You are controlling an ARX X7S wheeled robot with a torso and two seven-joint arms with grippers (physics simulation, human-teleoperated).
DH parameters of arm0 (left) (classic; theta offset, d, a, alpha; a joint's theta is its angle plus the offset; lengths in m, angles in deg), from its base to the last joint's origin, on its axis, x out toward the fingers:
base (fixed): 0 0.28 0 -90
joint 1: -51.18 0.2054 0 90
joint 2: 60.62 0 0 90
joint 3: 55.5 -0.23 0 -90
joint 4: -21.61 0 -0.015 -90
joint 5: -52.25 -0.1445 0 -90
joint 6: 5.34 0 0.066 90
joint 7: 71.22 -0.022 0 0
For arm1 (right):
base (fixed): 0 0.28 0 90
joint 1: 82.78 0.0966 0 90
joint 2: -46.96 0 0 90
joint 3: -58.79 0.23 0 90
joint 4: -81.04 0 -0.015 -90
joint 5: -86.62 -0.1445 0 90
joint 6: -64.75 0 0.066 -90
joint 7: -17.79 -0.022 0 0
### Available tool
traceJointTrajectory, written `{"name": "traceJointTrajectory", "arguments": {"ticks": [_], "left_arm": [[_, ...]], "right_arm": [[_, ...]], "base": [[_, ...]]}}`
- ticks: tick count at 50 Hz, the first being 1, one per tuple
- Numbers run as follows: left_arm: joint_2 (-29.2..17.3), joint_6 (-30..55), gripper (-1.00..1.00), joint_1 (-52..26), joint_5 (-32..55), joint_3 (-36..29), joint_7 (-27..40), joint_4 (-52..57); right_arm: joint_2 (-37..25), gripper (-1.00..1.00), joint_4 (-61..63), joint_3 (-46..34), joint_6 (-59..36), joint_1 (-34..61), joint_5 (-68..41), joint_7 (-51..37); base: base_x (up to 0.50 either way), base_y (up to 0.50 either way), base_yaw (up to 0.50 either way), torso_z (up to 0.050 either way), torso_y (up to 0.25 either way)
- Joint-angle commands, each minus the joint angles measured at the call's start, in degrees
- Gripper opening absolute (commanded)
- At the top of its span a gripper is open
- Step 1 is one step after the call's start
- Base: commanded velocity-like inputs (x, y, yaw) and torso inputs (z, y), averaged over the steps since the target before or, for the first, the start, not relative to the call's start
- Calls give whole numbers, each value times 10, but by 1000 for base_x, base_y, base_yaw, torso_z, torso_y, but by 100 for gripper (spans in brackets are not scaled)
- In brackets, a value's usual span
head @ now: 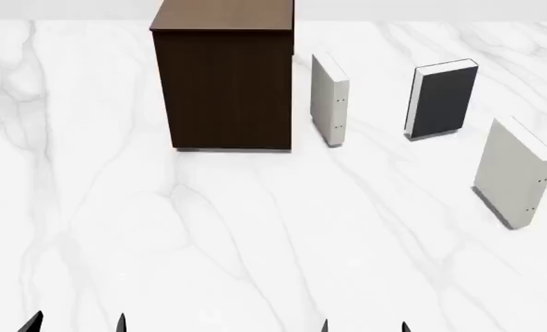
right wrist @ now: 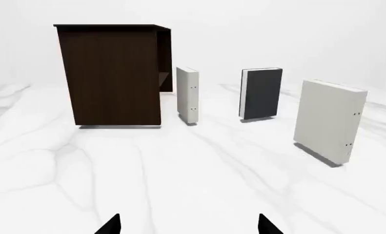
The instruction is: Pick up the book in the middle and place it on the cabinet shelf.
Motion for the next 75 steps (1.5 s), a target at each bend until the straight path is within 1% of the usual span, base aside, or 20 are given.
{"name": "traceJointTrajectory", "arguments": {"ticks": [1, 17, 19, 20, 38, 39, 41, 42, 44, 46, 51, 54, 60, 67, 75], "left_arm": [[-9, 0, 100, -1, 10, -10, 11, -1], [-33, 1, 100, 0, 29, -39, 39, 2], [-33, 1, 100, 0, 29, -39, 39, 2], [-9, 1, 100, 1, 7, -11, 10, 2], [-34, -2, 100, 3, 30, -39, 43, 12], [-34, -9, 100, 4, 30, -39, 46, 14], [-36, -54, 100, 9, 20, -41, 54, 14], [-34, -132, 100, 20, 14, -37, 65, 26], [-35, -197, 100, 29, -6, -36, 82, 35], [-33, -286, 100, 40, -26, -25, 108, 55], [-34, -355, 100, 50, -54, -15, 142, 79], [-34, -383, 100, 53, -74, -7, 161, 93], [-38, -398, 100, 59, -86, -5, 177, 115], [-42, -409, 100, 59, -94, -7, 193, 121], [-47, -411, 100, 61, -98, -12, 205, 129]], "right_arm": [[-9, 100, -5, -11, -1, 1, -10, -11], [-32, 100, -7, -39, -3, 3, -32, -37], [-32, 100, -7, -39, -3, 3, -32, -37], [-9, 100, -8, -12, -3, 2, -9, -11], [-34, 100, -5, -42, 6, 1, -30, -41], [-35, 100, -4, -42, 18, 0, -29, -43], [-37, 100, 6, -44, 50, -6, -32, -42], [-38, 100, 16, -46, 104, -13, -32, -40], [-40, 100, 29, -49, 144, -21, -29, -40], [-39, 100, 48, -43, 247, -33, -25, -48], [-43, 100, 63, -43, 336, -37, 9, -64], [-44, 100, 81, -41, 378, -41, 36, -75], [-46, 100, 104, -37, 430, -45, 71, -94], [-52, 100, 100, -42, 424, -43, 79, -101], [-58, 100, 102, -46, 429, -41, 80, -112]], "base": [[0, 0, 0, 0, 0], [0, 0, 0, 0, 0], [0, 0, 0, 0, 0], [0, 0, 0, 0, 0], [0, 0, 0, 0, 0], [0, 0, 0, 0, 0], [0, 0, 0, 0, 0], [0, 0, 0, 0, 0], [0, 0, 0, 0, 0], [0, 0, 0, 0, 0], [0, 0, 0, 0, 0], [0, 0, 0, 0, 0], [0, 0, 0, 0, 0], [28, 0, 0, 0, 0], [455, -19, 0, 0, 0]]}}
